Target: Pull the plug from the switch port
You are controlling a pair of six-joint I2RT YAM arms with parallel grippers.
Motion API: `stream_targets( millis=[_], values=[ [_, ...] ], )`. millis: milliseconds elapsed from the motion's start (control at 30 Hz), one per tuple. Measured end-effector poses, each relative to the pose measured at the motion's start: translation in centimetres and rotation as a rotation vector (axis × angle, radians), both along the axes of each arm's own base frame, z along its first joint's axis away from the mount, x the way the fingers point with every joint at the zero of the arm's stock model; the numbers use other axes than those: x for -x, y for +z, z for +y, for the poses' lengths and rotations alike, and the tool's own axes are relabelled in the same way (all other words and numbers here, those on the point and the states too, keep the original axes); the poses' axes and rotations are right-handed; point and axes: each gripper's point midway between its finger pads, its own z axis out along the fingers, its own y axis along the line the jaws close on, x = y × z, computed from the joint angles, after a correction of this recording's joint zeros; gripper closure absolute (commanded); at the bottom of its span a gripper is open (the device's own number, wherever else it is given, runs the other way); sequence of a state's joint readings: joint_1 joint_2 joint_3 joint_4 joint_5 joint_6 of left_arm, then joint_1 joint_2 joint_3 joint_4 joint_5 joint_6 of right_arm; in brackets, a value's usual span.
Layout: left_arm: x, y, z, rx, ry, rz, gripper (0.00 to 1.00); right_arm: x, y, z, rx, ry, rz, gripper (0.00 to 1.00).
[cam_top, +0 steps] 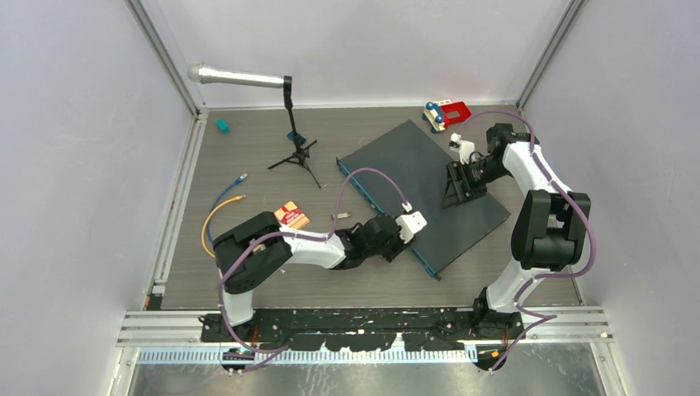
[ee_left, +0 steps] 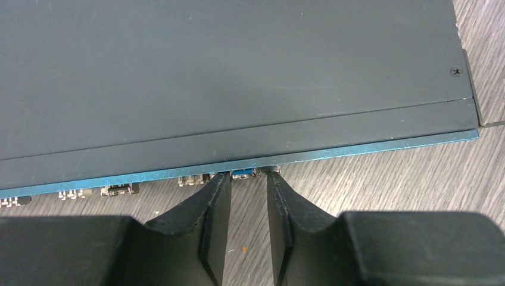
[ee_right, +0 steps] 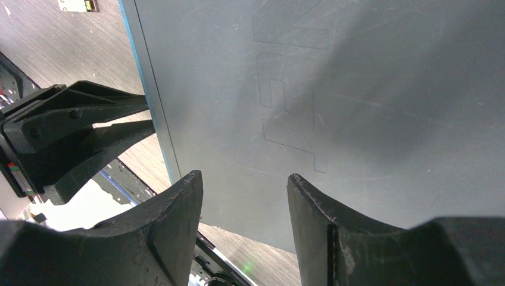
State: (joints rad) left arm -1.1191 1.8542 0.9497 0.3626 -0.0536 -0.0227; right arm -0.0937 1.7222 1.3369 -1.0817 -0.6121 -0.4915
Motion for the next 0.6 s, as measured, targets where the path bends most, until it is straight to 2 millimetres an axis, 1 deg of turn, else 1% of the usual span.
stream_targets(
  millis=[100, 167, 233, 267, 300, 333, 600],
  values=[
    [-0.23, -0.01, 0.12, -0.006, 0.014, -0.005, 0.74, 0.01, 0.00, 0.00, 0.000, 0.000, 0.000, 0.41],
    [-0.38, -0.04, 0.18, -0.008, 0.024, -0.007, 0.78, 0.01, 0.00, 0.00, 0.000, 0.000, 0.000, 0.41],
    [-0.50, -0.03, 0.23, -0.008, 0.032, -0.008, 0.85, 0.02, 0.00, 0.00, 0.000, 0.000, 0.001, 0.41],
    [-0.52, -0.02, 0.23, -0.008, 0.035, -0.007, 0.90, 0.01, 0.01, 0.00, 0.000, 0.000, 0.000, 0.41],
    [-0.52, -0.02, 0.23, -0.007, 0.039, -0.003, 0.97, 0.01, 0.01, 0.00, 0.000, 0.000, 0.000, 0.41],
    [-0.51, -0.03, 0.24, -0.007, 0.042, 0.001, 1.00, 0.02, 0.00, 0.00, 0.000, 0.000, 0.001, 0.41],
    [-0.51, 0.01, 0.33, -0.023, 0.083, 0.047, 1.00, 0.08, 0.01, 0.01, 0.000, 0.000, 0.003, 0.41]
  ],
)
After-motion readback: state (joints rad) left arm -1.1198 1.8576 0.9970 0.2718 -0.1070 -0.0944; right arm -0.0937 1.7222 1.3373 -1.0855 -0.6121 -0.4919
